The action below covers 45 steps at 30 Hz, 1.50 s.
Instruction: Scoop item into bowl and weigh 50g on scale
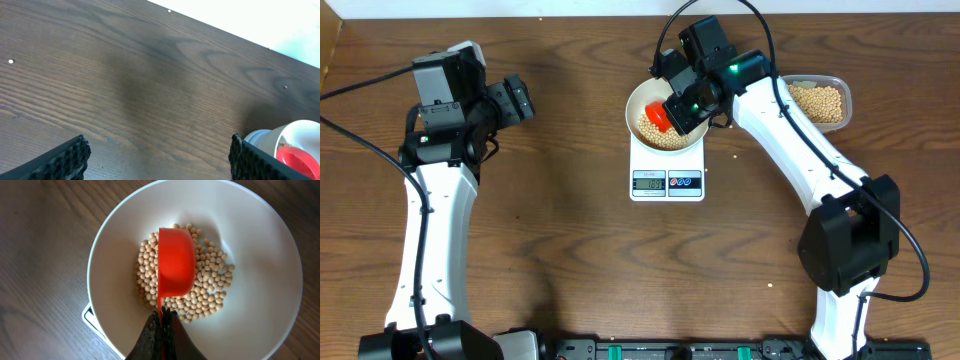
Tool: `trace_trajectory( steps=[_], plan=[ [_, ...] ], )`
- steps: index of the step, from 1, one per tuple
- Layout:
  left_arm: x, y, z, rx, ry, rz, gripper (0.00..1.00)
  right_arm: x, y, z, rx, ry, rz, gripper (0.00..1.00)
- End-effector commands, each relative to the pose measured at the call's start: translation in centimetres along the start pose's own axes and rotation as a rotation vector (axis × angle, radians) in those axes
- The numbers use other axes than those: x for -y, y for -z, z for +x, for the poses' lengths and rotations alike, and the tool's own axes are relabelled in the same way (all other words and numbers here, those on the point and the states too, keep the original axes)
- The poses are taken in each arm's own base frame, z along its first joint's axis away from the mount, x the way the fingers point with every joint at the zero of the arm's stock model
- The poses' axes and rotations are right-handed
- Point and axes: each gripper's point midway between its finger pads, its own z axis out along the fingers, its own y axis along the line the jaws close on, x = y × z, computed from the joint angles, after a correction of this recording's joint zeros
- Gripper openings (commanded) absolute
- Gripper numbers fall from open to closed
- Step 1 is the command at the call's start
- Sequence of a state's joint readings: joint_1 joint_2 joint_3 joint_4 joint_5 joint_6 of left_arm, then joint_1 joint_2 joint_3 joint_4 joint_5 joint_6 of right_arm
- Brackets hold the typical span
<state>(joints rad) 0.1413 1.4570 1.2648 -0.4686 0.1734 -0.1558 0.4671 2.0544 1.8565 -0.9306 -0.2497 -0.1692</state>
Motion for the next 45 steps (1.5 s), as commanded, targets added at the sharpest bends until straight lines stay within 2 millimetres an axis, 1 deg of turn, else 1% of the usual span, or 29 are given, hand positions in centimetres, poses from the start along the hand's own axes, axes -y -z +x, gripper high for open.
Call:
trace_trajectory(
  steps=[1, 19, 24, 30, 34, 37, 42, 45],
  plan=[
    [-0.2, 0.2, -0.4, 0.011, -0.013, -0.01, 0.91, -0.9, -0.7, 0.3, -0.015, -0.014, -0.03, 0.01],
    [-0.2, 0.2, -0.4, 0.011, -0.013, -0.01, 0.91, -1.5, -0.4, 0.1, 0.001, -0.082, -0.123, 0.01],
    [-0.1, 0.2, -0.4, 0.011, -0.013, -0.009, 0.91, -1.4, -0.3, 0.1, 0.005, -0.129, -0.145, 0.01],
    [-0.1, 0.2, -0.4, 0.011, -0.013, -0.009, 0.91, -0.3, 0.7, -0.2, 0.036, -0.231, -0.239, 0.01],
    [-0.1, 0.2, -0.4, 0.011, -0.013, -0.009, 0.91, 1.5, 2.2, -0.4, 0.078, -0.305, -0.325, 0.01],
    [-0.2, 0.2, -0.4, 0.011, -0.013, -0.01, 0.91, 2.2, 3.0, -0.5, 0.106, -0.331, -0.373, 0.01],
    [-0.2, 0.2, -0.4, 0.011, -0.013, -0.01, 0.91, 2.9, 4.3, -1.2, 0.163, -0.347, -0.454, 0.01],
    [-0.2, 0.2, -0.4, 0.011, -0.013, -0.01, 0.91, 3.5, 4.6, -1.2, 0.171, -0.358, -0.454, 0.01]
  ],
)
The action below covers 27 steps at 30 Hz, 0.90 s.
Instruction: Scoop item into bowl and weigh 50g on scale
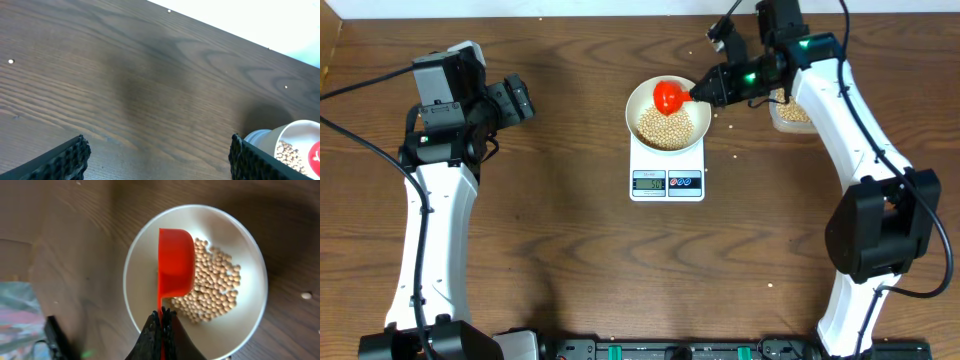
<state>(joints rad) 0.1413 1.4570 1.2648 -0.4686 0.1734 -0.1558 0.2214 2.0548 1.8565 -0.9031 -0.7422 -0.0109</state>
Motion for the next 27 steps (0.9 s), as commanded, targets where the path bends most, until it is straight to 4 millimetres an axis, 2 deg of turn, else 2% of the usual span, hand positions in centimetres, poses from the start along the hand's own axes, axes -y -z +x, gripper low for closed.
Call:
trace_trajectory(
  steps=[1, 13, 19, 23, 27],
  plan=[
    [-0.1, 0.2, -0.4, 0.011, -0.013, -0.009, 0.91, -0.5, 0.0, 0.1, -0.001, -0.027, -0.081, 0.01],
    [-0.2, 0.2, -0.4, 0.011, -0.013, -0.01, 0.91, -0.3, 0.5, -0.4, 0.015, -0.024, -0.077, 0.01],
    [-0.1, 0.2, -0.4, 0.011, -0.013, -0.009, 0.91, -1.0, 2.9, -2.0, 0.072, 0.003, -0.079, 0.01],
    [-0.1, 0.2, -0.4, 0.011, -0.013, -0.009, 0.91, -0.6, 4.8, -2.6, 0.112, 0.004, -0.061, 0.01],
    [-0.1, 0.2, -0.4, 0.011, -0.013, -0.009, 0.91, -0.2, 5.4, -2.5, 0.114, -0.011, -0.055, 0.01]
  ],
)
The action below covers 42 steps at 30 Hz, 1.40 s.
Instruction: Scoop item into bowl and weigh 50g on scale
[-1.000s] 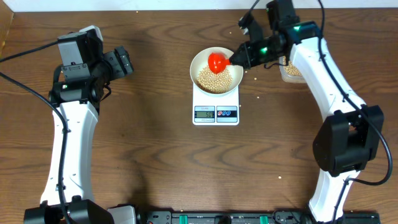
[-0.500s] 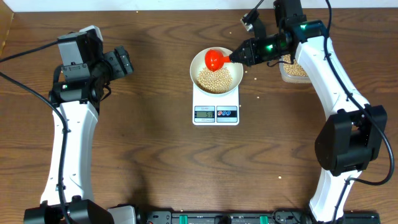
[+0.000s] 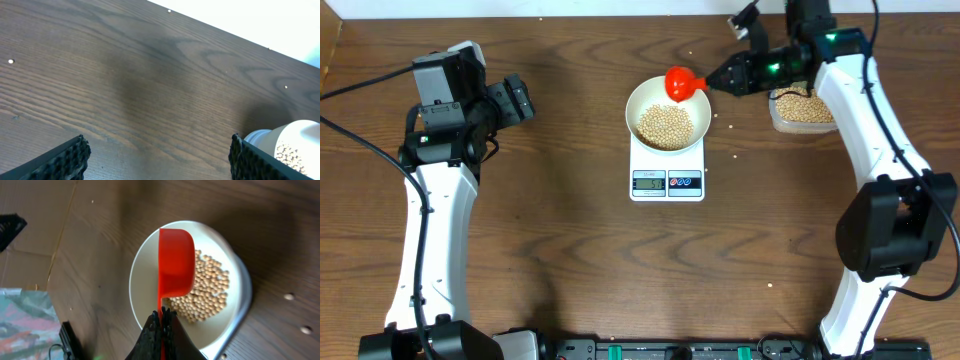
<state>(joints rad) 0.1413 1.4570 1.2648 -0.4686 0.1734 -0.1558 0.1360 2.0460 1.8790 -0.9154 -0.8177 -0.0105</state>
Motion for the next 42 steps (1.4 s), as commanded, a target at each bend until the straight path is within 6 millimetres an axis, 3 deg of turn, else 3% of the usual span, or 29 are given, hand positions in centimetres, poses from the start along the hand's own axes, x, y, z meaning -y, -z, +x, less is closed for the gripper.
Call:
trace_trajectory(
  steps=[1, 10, 24, 42],
  plan=[
    [-0.1, 0.2, -0.4, 0.011, -0.013, -0.009, 0.91, -1.8, 2.0, -1.1, 0.043, 0.032, -0.021, 0.01],
    [-0.1, 0.2, -0.4, 0.011, -0.013, -0.009, 0.91, -2.0, 0.9, -0.4, 0.008, 0.07, 0.021, 0.01],
    [-0.1, 0.2, -0.4, 0.011, -0.013, -0.009, 0.91, -1.2, -3.4, 2.2, -0.138, 0.274, 0.396, 0.01],
    [-0.1, 0.2, -0.4, 0.011, -0.013, -0.009, 0.91, -1.1, -4.2, 2.0, -0.17, 0.44, 0.545, 0.01]
  ],
)
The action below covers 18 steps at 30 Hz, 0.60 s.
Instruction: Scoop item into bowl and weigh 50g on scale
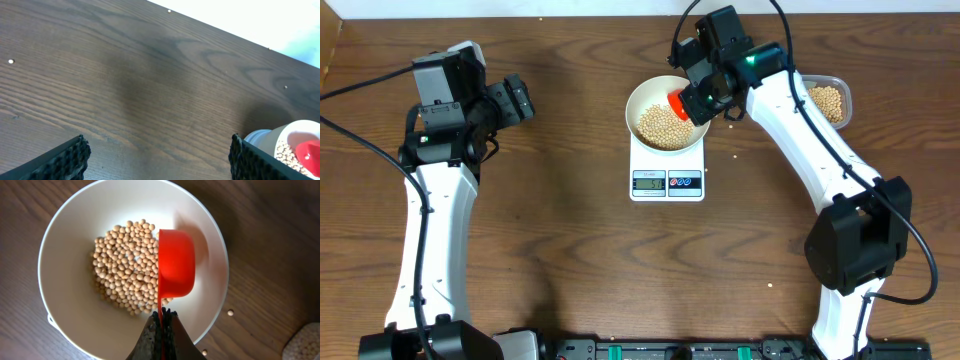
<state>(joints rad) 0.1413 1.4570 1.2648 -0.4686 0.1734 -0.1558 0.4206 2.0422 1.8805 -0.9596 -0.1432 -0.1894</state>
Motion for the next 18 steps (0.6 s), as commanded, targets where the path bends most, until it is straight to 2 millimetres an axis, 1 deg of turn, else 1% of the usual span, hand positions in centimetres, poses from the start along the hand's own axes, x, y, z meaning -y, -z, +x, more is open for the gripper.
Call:
trace_trajectory(
  steps=[1, 7, 18],
  plan=[
    [-0.2, 0.2, -0.4, 0.011, -0.013, -0.01, 0.91, 0.1, 1.6, -1.2, 0.044, 0.042, 0.032, 0.01],
    [-0.1, 0.2, -0.4, 0.011, -0.013, -0.009, 0.91, -0.2, 0.9, -0.9, 0.026, 0.045, 0.024, 0.01],
    [-0.1, 0.2, -0.4, 0.011, -0.013, -0.009, 0.91, -2.4, 0.5, -1.1, 0.02, 0.087, -0.004, 0.01]
  ],
)
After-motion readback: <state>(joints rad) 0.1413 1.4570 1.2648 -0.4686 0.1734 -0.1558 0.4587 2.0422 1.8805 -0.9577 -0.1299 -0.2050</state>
